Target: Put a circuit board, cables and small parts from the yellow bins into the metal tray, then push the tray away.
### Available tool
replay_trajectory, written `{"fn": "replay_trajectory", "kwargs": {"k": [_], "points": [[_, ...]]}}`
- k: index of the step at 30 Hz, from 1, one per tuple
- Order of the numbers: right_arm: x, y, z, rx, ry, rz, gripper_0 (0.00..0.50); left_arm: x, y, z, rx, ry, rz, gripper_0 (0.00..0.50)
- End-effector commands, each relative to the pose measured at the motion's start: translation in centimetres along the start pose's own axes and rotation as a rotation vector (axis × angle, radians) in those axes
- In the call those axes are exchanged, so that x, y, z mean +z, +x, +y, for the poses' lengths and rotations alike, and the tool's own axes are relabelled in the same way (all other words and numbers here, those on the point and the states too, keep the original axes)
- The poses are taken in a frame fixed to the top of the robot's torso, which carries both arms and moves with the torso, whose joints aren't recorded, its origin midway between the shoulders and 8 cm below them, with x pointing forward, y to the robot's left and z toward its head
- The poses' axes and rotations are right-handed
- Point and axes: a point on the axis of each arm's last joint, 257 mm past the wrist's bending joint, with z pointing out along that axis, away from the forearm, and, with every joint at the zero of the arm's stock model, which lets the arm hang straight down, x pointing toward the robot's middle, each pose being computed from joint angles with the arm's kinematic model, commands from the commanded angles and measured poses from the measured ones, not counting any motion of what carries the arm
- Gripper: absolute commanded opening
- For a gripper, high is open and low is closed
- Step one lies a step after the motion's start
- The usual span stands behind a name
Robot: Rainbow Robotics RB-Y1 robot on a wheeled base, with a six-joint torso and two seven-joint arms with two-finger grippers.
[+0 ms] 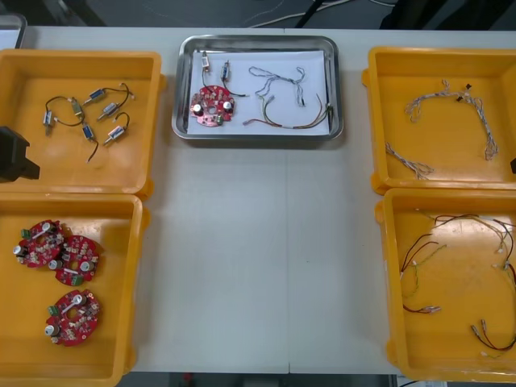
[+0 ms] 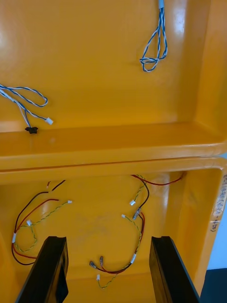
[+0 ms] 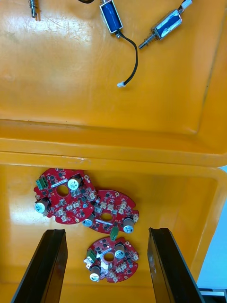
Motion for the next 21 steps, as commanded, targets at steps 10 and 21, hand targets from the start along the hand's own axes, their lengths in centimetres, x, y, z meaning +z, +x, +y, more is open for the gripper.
{"fn": "replay_trajectory", "kwargs": {"k": [10, 21], "points": [[2.7, 0.3, 1.4, 0.036, -0.037, -0.024, 0.500, -1.3, -0.5, 1.3, 0.068, -0.037, -0.034, 0.500], [3.2, 0.2, 2.1, 0.044, -0.052, -0.030, 0.500, -1.3, -0.5, 1.3, 0.068, -0.037, -0.034, 0.500]]}}
